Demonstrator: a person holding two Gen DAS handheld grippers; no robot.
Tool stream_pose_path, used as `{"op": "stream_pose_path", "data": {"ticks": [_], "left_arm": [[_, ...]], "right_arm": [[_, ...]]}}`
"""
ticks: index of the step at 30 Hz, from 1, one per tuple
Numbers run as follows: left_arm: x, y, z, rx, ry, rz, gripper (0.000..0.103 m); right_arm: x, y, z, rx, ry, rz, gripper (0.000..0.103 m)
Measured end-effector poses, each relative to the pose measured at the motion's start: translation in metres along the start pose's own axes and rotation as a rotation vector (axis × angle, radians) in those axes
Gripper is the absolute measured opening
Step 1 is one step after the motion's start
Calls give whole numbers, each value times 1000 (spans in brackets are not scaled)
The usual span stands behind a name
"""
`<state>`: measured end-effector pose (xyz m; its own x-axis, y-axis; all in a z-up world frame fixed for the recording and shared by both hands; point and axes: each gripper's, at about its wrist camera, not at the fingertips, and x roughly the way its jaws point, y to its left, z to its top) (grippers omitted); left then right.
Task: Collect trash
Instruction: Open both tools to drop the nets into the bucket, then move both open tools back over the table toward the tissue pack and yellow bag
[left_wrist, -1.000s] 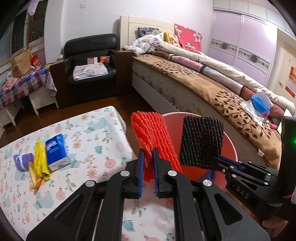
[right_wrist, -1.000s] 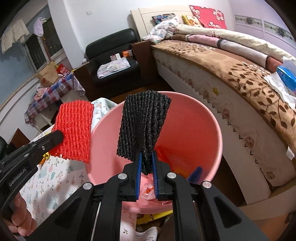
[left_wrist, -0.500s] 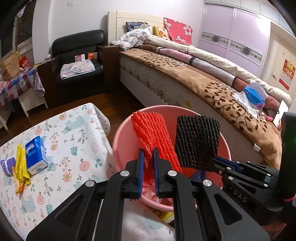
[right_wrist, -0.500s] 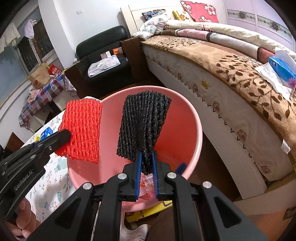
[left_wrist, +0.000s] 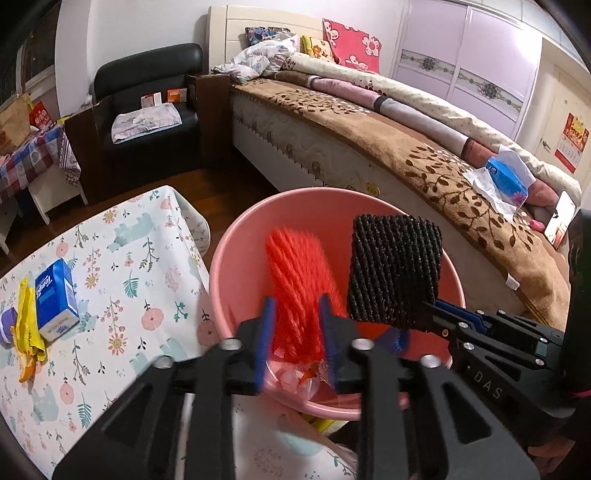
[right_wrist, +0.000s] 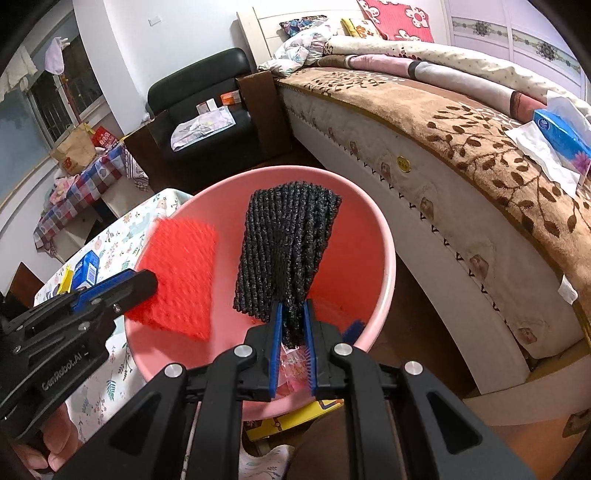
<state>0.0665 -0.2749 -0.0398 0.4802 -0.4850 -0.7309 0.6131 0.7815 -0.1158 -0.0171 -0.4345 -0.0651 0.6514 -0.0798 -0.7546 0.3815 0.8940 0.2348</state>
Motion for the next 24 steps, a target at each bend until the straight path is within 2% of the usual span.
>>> {"op": "stream_pose_path", "data": {"ticks": [3, 7, 18, 24], "left_arm": [[-1, 1, -1, -7, -1, -4, 40], [-5, 4, 0, -17, -5, -8, 41], [-25, 8, -1, -21, -49, -18, 41], [-41, 18, -5, -35, -83, 11, 41]], "right_arm": [[0, 0, 1, 1, 2, -1, 12], [0, -1, 3, 13, 6, -1, 26], [-10, 9, 2, 1, -13, 22, 26], [-14, 24, 0, -7, -21, 78, 26]]}}
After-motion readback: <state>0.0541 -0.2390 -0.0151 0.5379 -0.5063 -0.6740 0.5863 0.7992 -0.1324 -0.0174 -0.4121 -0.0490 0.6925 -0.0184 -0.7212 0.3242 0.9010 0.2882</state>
